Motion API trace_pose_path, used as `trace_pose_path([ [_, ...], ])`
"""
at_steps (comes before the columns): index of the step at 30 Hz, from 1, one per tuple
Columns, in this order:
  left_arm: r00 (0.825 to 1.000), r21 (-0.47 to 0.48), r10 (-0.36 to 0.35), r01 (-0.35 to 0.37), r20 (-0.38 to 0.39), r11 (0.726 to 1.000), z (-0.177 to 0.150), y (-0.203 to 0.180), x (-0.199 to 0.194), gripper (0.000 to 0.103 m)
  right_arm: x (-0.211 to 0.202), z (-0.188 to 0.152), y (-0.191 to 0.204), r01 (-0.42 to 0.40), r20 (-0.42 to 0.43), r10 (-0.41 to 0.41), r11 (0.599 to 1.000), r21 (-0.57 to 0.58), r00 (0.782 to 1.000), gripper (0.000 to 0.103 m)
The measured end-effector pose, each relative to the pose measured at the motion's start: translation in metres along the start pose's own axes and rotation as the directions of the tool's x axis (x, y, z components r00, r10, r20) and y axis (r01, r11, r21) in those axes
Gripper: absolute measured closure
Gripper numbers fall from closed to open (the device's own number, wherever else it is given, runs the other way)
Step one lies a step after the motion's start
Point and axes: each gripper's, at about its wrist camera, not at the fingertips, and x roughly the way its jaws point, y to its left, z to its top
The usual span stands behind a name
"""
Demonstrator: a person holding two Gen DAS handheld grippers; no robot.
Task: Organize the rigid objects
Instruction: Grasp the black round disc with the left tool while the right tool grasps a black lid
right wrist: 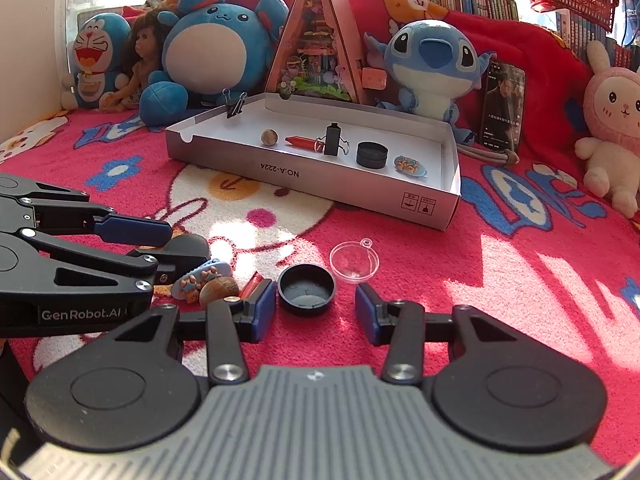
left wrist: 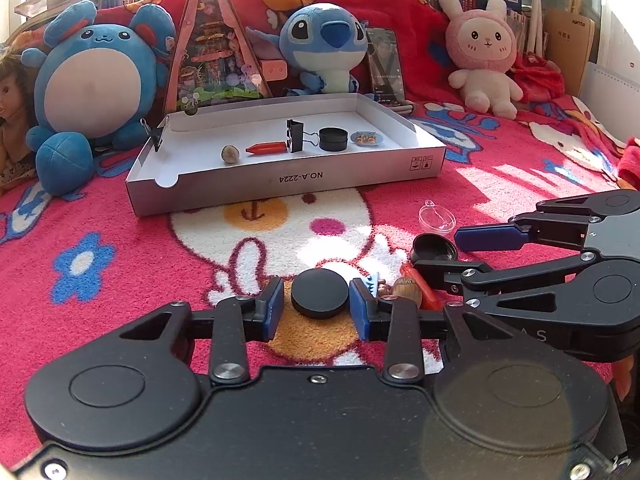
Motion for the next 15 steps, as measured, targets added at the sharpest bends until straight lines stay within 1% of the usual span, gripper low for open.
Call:
trace_pose_path([
  [1,1.000,0.001,0.004,-0.004,0.001,1.000,0.000,-0.001,0.000,0.073,0.000,0.000,0.000,-0.002,0.000,0.002,1.000,0.002,1.000,0.055],
  [2,1.000,-0.001,0.008,-0.008,0.006,1.000,-0.001,-0.001,-0.001,0.073,0.000,0.000,0.000,-0.004,0.001,0.004,1.000,0.006,1.000,0.063],
  [3,1.000,-0.004,0.012,-0.012,0.009,1.000,-0.001,-0.002,-0.001,0.073,0.000,-0.001,0.000,-0.005,0.004,0.005,1.000,0.014,1.000,0.067],
  [7,1.000,-0.016,0.014,-0.013,0.023,1.000,0.003,0.001,-0.006,0.073,-0.006,-0.001,0.000,-0.003,0.034,0.001,0.999,0.035,0.999,0.067],
  [11,0.999,-0.039,0.022,-0.021,0.035,0.999,0.013,0.008,-0.009,0.073,-0.009,0.004,-0.003,-0.003,0.043,0.001,0.999,0.043,0.999,0.067],
  [15,0.998,-0.054,0.044,-0.042,0.041,0.998,0.022,0.016,-0.010,0.073,-0.011,0.009,-0.005,0.003,0.058,-0.007,0.999,0.054,0.998,0.067],
])
